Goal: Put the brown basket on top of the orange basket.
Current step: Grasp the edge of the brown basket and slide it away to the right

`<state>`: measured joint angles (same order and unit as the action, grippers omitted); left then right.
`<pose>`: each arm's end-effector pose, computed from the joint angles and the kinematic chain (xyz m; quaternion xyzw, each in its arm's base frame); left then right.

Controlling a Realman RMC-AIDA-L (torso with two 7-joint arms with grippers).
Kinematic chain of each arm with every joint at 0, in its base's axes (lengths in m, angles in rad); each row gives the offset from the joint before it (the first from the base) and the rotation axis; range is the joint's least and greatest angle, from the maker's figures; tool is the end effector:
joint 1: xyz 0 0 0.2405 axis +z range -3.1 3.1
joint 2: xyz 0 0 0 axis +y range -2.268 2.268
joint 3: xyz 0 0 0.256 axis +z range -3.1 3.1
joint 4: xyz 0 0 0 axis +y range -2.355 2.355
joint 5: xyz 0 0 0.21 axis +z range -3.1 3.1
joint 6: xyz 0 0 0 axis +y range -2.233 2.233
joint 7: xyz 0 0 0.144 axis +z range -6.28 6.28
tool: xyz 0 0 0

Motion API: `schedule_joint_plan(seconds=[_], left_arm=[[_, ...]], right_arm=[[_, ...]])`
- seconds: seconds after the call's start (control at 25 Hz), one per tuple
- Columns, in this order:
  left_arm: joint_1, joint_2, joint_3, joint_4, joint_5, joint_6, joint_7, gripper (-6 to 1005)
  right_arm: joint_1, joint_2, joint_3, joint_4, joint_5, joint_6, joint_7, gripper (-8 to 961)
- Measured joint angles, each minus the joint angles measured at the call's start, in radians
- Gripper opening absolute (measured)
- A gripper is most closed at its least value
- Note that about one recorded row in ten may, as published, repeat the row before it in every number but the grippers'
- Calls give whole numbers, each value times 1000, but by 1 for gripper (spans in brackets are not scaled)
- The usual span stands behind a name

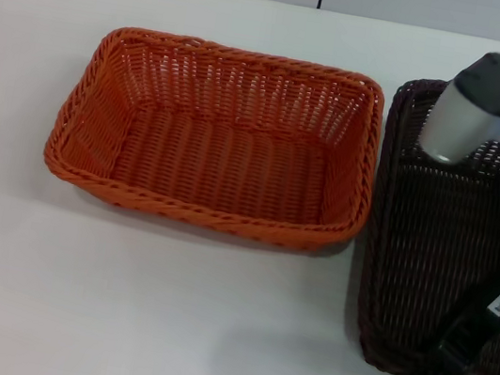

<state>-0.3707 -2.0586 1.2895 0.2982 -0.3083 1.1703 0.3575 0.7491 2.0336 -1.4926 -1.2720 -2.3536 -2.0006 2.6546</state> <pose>-0.3655 0.3351 0.1016 -0.5308 -0.0987 -0.1322 0.8313 0.1434 0.3014 -0.0076 0.9003 -0.3269 0.2797 0.0663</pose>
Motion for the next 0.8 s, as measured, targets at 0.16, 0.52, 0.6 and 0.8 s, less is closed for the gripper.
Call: schedule_joint_plan(seconds=[0.16,0.52,0.6,0.8], left_arm=[[-6,-1,6,1,0,0,0,844],[-9,-1,7,1,1,0,0,844],[-9,-1,7,1,1,0,0,844],[-10,-1,7,1,2,0,0,844]], right_arm=[[7,3,-23,39,-19,36,-1,586],[22,6,-36,98,-70,103,-1,580],[22,6,-47,75,-85,105,-2,579],[16,6,-67,38,-122,113,-31,576]])
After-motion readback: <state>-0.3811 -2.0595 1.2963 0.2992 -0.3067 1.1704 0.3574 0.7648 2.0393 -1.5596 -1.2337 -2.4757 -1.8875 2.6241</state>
